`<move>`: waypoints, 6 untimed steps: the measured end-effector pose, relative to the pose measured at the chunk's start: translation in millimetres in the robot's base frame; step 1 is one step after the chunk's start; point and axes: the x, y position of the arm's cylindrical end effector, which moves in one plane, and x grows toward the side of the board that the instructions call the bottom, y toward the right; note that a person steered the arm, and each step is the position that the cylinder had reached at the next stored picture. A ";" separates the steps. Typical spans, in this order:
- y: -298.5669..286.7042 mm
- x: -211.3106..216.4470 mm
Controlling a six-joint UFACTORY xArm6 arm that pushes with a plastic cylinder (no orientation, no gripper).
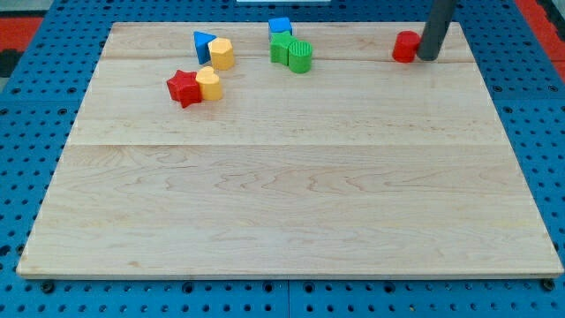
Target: Move the yellow heart into the red circle
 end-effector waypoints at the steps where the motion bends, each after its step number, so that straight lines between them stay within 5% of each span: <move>1: -4.9 -2.8; 4: -9.6 30.4; 6: -16.4 16.5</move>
